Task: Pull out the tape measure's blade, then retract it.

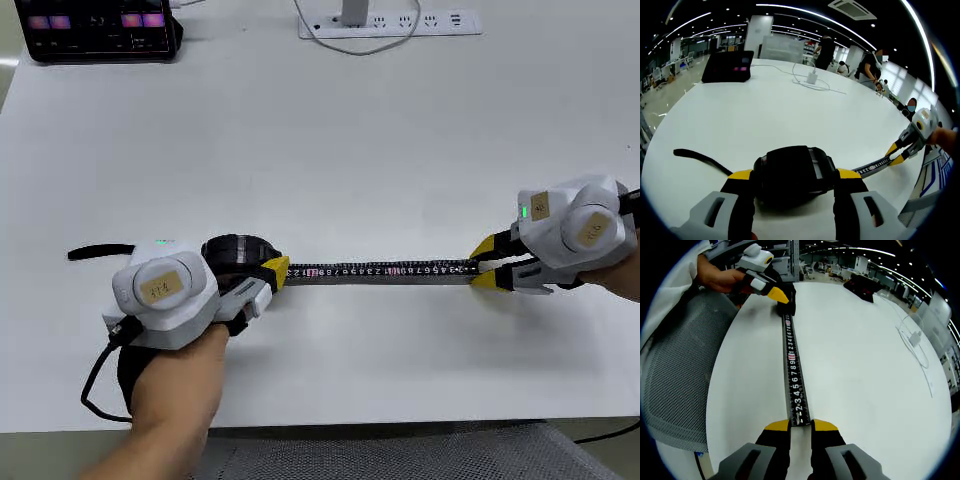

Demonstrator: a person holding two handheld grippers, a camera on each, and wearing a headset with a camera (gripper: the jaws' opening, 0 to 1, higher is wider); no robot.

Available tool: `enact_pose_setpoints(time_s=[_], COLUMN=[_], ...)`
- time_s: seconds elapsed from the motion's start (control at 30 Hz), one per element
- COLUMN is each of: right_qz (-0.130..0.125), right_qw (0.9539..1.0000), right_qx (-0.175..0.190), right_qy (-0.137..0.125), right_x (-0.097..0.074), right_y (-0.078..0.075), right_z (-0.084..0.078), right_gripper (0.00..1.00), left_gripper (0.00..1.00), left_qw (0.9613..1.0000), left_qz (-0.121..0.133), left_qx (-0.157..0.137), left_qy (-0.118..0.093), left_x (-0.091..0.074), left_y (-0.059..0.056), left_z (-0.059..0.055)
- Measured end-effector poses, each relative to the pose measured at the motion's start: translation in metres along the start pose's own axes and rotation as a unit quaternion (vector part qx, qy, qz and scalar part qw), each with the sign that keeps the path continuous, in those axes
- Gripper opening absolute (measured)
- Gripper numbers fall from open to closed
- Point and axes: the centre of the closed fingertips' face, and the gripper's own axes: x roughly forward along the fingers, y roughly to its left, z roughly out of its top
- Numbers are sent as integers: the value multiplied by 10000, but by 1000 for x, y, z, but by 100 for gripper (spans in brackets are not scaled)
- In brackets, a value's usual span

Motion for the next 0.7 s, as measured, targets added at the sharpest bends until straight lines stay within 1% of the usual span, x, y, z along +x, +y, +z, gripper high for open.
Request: enact_pose_setpoints(time_s=[0.13, 0.2, 0.3, 0.4, 0.43, 0.47, 0.7], right_qz=[0, -60, -47, -45, -42, -37, -31], right_qw=[10000, 10000, 10000, 10000, 10000, 10000, 10000], right_qx=[7, -8, 5, 11, 18, 36, 46], right_qy=[9, 19, 37, 40, 24, -10, -38], right_x=[0, 0, 0, 0, 0, 0, 1], right_y=[0, -2, -2, -2, -2, -1, 0], right_z=[0, 0, 0, -1, 0, 1, 3], right_gripper=[11, 11, 11, 11, 11, 11, 11], left_gripper=[60, 59, 59, 58, 58, 58, 58], left_qw=[10000, 10000, 10000, 10000, 10000, 10000, 10000], left_qz=[-7, -4, 2, -5, 10, 5, -13], left_qx=[1, 10, 18, 28, 68, 16, 7], left_qy=[15, 33, 64, 31, 71, 96, 94], left_x=[0, 0, -1, -1, -1, 0, -1], left_y=[0, 0, 0, 0, 0, 0, -1], left_z=[0, 0, 0, 0, 0, -1, -1])
